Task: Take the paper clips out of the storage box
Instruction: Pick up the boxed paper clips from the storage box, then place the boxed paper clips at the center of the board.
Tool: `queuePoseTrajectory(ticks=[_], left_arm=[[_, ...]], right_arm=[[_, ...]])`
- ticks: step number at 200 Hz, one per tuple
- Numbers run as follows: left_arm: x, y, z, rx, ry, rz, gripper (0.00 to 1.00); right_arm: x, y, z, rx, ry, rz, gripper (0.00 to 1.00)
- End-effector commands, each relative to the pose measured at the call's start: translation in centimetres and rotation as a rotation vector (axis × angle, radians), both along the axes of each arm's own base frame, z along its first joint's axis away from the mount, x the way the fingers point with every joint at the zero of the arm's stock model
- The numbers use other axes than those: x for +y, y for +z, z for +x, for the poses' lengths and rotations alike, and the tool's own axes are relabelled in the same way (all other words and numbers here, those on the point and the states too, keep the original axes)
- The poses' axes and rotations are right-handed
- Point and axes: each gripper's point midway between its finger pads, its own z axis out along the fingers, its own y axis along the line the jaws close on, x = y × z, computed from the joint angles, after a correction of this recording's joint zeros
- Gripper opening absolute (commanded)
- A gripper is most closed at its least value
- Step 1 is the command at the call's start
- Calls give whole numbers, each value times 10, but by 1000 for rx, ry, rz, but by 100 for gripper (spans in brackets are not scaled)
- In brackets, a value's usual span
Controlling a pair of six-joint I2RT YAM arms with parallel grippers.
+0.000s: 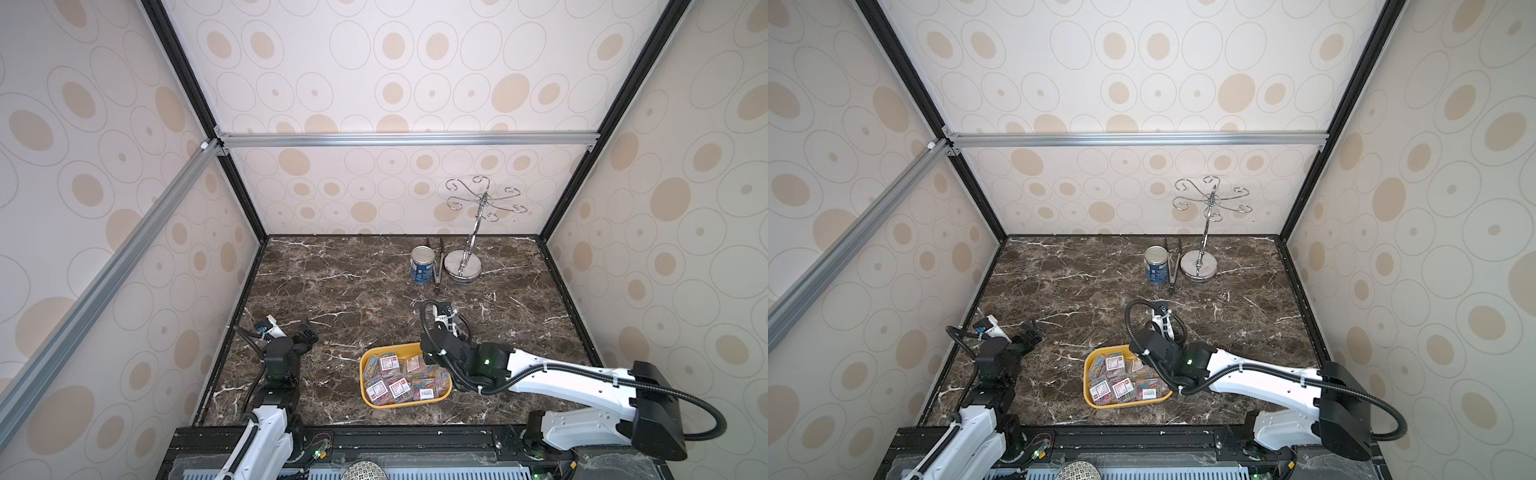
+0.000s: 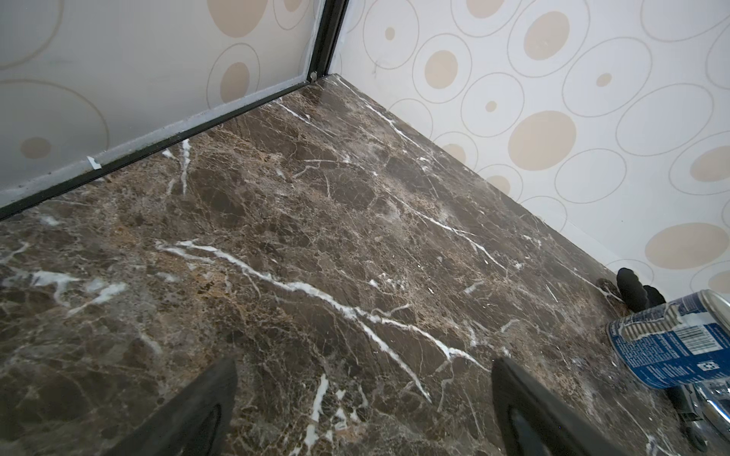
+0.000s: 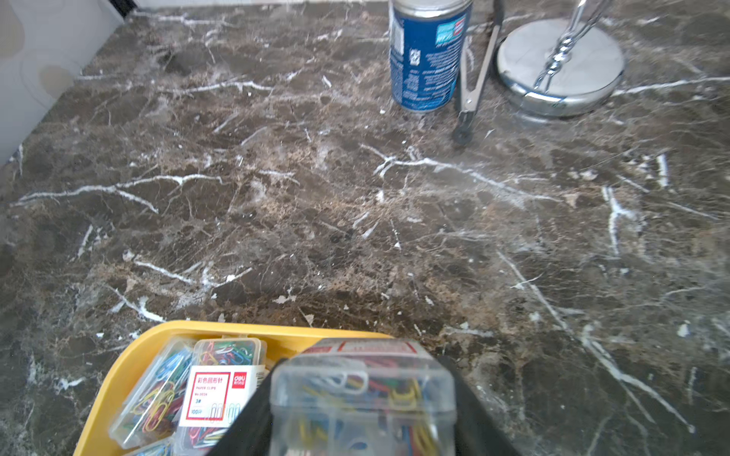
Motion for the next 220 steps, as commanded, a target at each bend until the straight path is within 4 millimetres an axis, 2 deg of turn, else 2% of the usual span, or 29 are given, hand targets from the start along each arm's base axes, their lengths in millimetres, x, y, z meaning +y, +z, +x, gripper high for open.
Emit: queuePoseTrajectory(ticks=[1,15,38,64,85,112,137,183,220], left_arm=[[2,1,-1,-10,19,-12,100],[2,1,-1,-9,21,-13,100],[1,1,-1,-9,17,-13,100],[1,1,0,-9,14,-12,100],[1,1,0,-8,13,-11,100],[1,1,0,-7,13,-11,100],[1,0,0,-5,12,-11,100],[1,0,1,-4,13,-11,100],[1,0,1,2,15,-10,100]], right_arm=[[-32,24,11,-142,-103,-12,44],[-55,34,16,-201,-170,-8,44],[-94,35,27,-229,-282,-1,44],[-138,25,34,-291,-403,-9,44],[-157,12,37,-329,-439,6,45],[-168,-14,45,-337,-438,18,51],[-175,-34,58,-286,-458,10,45],[-154,-58,83,-258,-407,-6,42],[-147,-81,99,-212,-406,-51,41]])
